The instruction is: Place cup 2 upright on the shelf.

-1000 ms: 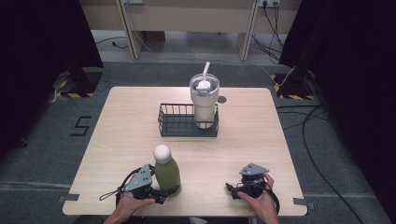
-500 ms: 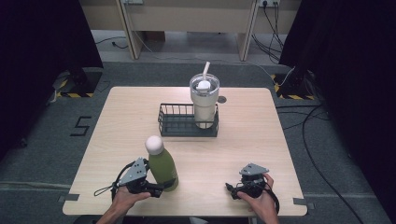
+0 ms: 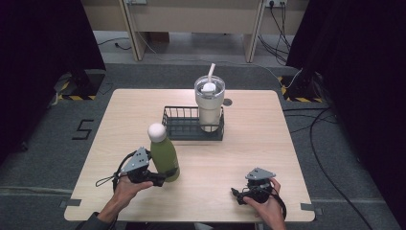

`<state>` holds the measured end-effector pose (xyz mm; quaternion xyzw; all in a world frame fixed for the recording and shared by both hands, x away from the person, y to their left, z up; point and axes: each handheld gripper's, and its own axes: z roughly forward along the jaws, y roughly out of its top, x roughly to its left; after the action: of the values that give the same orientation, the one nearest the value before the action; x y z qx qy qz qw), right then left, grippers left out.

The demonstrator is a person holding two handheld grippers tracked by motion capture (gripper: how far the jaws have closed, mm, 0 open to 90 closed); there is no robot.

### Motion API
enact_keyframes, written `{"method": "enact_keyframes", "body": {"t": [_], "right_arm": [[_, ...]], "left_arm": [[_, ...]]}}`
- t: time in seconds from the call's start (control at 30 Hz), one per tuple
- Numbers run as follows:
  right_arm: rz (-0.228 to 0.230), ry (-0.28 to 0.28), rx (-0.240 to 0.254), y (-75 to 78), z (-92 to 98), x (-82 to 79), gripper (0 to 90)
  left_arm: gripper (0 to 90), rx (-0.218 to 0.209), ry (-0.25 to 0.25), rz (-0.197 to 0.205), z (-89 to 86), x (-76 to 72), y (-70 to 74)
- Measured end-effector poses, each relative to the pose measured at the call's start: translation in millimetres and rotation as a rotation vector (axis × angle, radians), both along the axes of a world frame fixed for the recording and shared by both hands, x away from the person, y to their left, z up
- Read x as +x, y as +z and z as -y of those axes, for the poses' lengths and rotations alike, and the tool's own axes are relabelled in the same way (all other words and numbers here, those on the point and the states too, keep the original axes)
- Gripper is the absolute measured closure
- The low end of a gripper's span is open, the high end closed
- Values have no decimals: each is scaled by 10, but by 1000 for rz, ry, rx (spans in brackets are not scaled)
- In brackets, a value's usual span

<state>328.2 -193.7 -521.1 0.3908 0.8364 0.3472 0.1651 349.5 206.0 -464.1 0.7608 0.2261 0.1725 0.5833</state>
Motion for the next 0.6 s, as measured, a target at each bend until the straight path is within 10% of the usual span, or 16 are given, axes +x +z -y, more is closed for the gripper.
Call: {"method": "enact_keyframes", "body": {"t": [0.6], "right_arm": [[0, 1, -1, -1, -4, 3, 51]], "left_arm": [[205, 16, 49, 7, 58, 398, 204]]}}
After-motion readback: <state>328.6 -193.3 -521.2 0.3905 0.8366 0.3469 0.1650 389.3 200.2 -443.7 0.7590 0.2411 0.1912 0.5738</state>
